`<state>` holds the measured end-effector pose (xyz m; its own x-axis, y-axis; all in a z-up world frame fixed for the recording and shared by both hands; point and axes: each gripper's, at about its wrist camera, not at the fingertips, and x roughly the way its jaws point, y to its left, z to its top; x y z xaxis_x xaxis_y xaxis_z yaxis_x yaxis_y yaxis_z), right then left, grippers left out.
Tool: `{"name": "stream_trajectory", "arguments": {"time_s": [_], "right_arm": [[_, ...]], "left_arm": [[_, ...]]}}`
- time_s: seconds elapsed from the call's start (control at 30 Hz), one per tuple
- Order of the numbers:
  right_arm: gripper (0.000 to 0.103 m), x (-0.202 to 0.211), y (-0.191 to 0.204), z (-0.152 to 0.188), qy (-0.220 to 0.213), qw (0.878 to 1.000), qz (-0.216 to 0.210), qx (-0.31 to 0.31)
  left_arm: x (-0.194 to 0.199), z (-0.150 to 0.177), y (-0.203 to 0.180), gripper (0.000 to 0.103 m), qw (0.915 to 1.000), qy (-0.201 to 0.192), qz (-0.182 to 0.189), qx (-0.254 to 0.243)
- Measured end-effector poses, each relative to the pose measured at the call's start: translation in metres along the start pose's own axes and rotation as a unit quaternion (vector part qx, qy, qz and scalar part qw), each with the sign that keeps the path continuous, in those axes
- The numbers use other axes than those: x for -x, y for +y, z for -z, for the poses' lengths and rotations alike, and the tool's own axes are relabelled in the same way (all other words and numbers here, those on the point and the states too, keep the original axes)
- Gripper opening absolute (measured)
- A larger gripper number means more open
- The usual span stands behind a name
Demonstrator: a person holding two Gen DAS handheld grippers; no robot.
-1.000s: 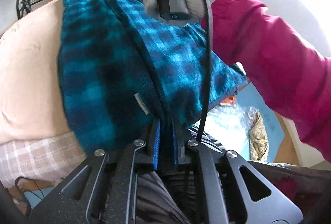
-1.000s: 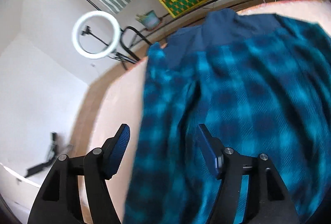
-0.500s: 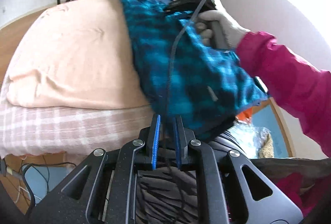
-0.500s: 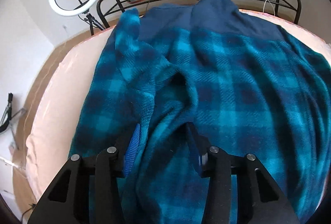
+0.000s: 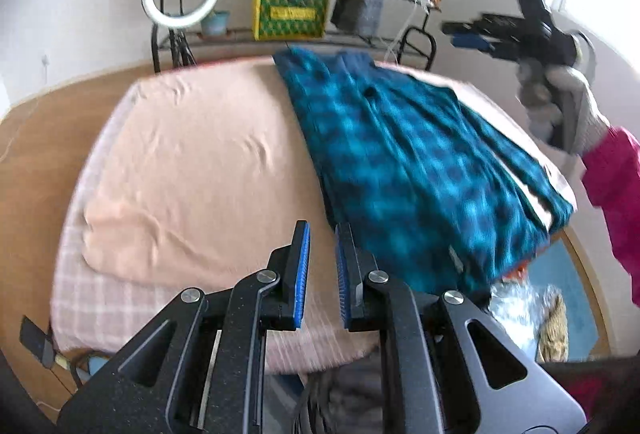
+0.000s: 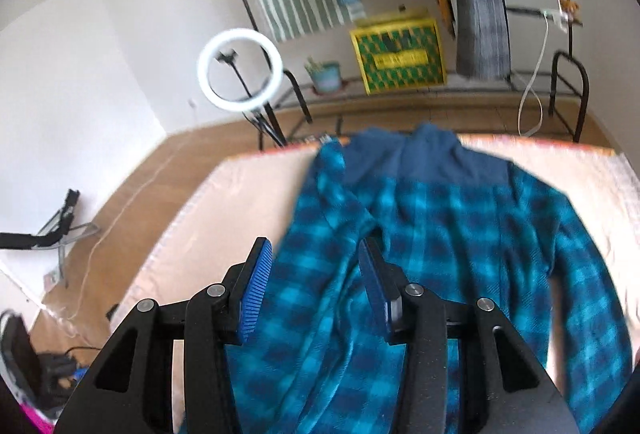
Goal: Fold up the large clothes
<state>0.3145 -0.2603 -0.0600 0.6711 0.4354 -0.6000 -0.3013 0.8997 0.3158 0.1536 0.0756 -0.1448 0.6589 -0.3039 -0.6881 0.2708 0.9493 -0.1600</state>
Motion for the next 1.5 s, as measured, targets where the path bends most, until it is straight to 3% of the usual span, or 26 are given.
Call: {"name": "stream_trajectory", "arguments": {"time_s": [0.13, 0.37, 0.57, 0.8, 1.0, 1.2, 1.37, 1.5], "right_arm": [[0.044, 0.019, 0.011, -0.008, -0.024, 1.0, -0.009, 0.008], [0.034, -0.022, 0.019, -0.028, 0.025, 0.999, -0.04, 0.019], [0.022, -0.116, 0.019, -0.035, 0.072, 0.996, -0.043, 0.028], [0.022, -0.238, 0.003, -0.051, 0.097, 0.995, -0.027, 0.021], [0.022, -0.311, -0.013, -0.071, 0.096, 0.995, 0.015, 0.015], [0.021, -0.361, -0.051, -0.064, 0.139, 0.987, 0.078, -0.033], [0.02, -0.349, -0.049, -0.069, 0.129, 0.989, 0.065, -0.032], [0.022, -0.302, -0.042, -0.078, 0.096, 0.994, 0.031, -0.048]], "left_arm": [[0.001, -0.033, -0.003, 0.011, 0.9999, -0.013, 0.007, 0.003], [-0.036, -0.064, -0.019, 0.011, 0.999, 0.01, 0.039, -0.021], [-0.113, -0.067, -0.011, 0.011, 0.9946, 0.052, 0.088, -0.017], [-0.187, -0.06, 0.006, 0.011, 0.9862, 0.092, 0.137, -0.005], [-0.206, -0.061, 0.014, 0.011, 0.9818, 0.096, 0.164, 0.002], [-0.214, -0.045, 0.001, 0.011, 0.9812, 0.113, 0.152, -0.039], [-0.217, -0.034, -0.007, 0.011, 0.9834, 0.106, 0.126, -0.075], [-0.202, -0.037, -0.008, 0.011, 0.986, 0.106, 0.111, -0.064]]}}
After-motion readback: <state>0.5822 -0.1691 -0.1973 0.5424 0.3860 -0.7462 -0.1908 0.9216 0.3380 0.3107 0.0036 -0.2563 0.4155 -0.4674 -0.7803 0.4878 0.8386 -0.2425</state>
